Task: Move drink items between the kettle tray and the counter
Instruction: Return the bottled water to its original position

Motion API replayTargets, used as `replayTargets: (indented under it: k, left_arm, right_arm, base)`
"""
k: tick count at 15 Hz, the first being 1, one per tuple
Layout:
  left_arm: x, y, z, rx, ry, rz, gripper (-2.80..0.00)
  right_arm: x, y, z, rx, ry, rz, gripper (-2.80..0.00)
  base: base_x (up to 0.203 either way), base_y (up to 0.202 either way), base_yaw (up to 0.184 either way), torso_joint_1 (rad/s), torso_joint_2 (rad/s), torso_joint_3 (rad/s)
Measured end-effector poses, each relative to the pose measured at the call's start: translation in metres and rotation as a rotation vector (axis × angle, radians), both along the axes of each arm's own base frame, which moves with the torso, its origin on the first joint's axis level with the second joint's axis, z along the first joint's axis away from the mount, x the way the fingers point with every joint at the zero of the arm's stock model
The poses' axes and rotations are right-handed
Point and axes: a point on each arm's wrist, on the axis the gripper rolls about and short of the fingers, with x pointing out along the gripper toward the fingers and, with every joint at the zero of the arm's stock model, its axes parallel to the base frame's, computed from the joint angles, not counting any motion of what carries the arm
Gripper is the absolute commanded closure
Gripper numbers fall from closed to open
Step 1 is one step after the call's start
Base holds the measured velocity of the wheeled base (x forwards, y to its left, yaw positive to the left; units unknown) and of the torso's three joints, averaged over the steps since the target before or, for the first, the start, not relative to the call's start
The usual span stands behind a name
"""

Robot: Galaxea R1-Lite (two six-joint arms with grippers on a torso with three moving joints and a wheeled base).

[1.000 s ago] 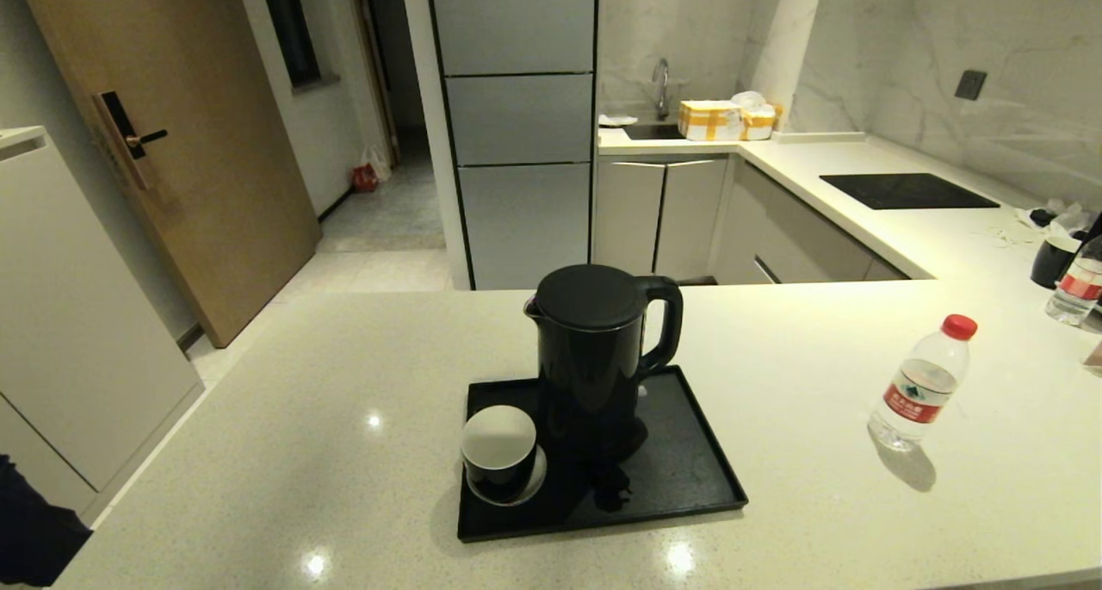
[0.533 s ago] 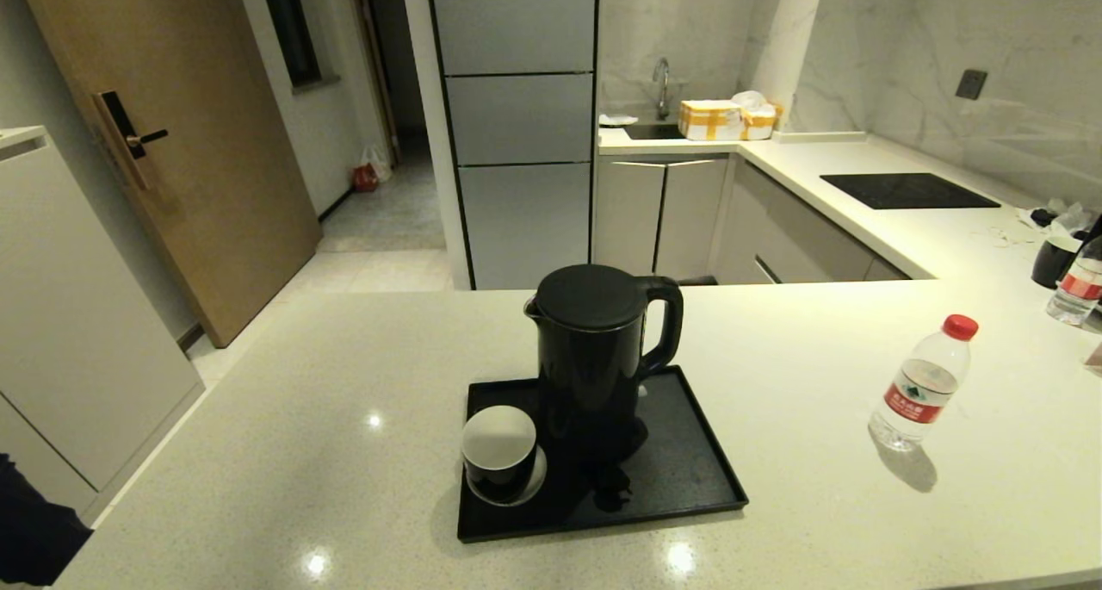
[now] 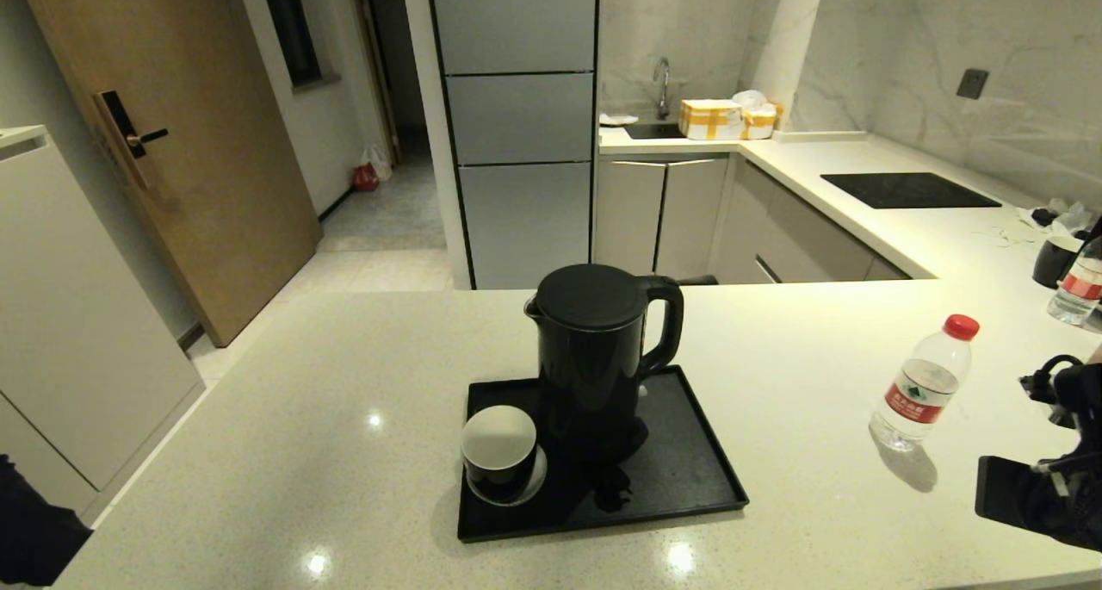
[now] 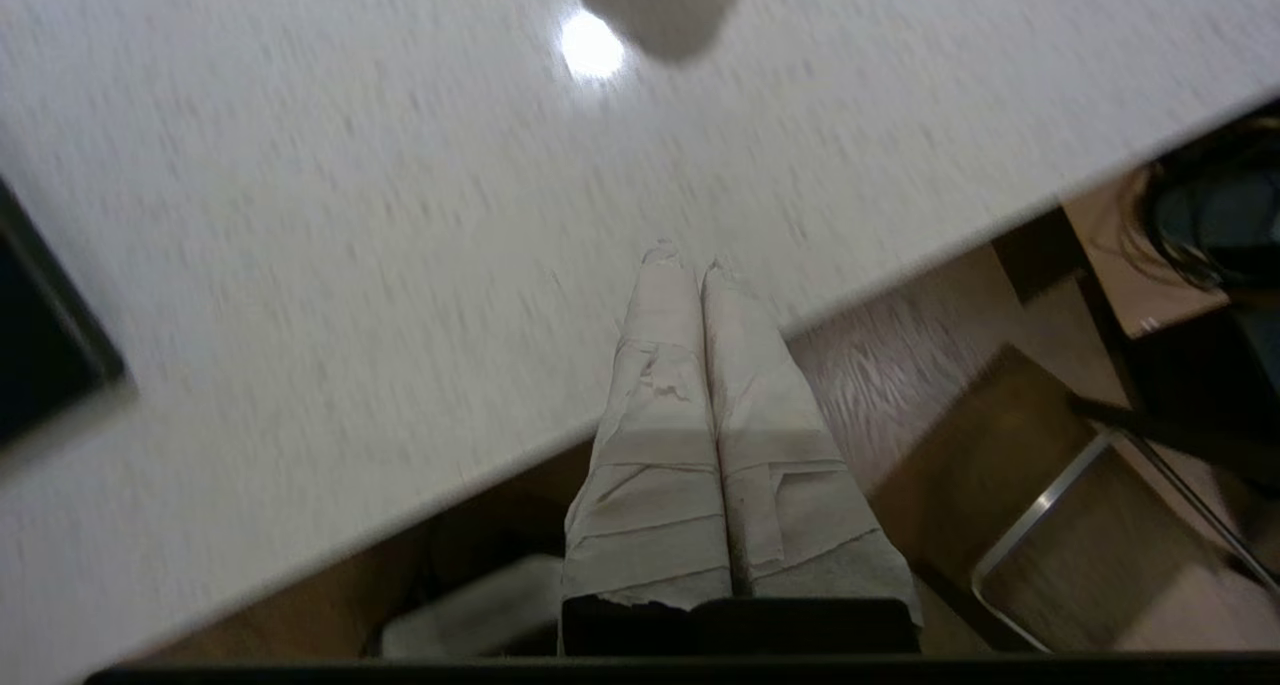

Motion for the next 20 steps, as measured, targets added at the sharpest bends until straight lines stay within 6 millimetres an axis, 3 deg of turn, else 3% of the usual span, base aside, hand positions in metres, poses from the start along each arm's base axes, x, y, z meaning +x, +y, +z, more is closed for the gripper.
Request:
replayTargets:
  k: [5,6,14,20]
  left_arm:
    - [0.0,0.0,0.0,0.0,0.0,0.0,0.0]
    - [0.0,0.0,0.0,0.0,0.0,0.0,0.0]
    - [0.0,0.0,0.0,-0.001,0.0,0.0,0.0]
    - [0.0,0.0,0.0,-0.001,0.0,0.0,0.0]
  right_arm:
    - [0.034,-0.003,-0.027,-0.019,-0.104,-0.022,-0.09]
    - [0.039,-0.006,-0.032,-0.027,-0.103,-0.038,-2.8]
    - [0.06,-0.022,-0.059,-0.032,-0.091,-0.105,-2.8]
    - [0.096,-0.035,-0.065,-0.061,-0.209,-0.113,-2.8]
  base:
    - [0.0,0.0,0.0,0.0,0.0,0.0]
    - [0.0,0.0,0.0,0.0,0.0,0.0]
    - [0.0,0.0,0.0,0.0,0.0,0.0]
    - [0.0,0.0,0.0,0.0,0.0,0.0]
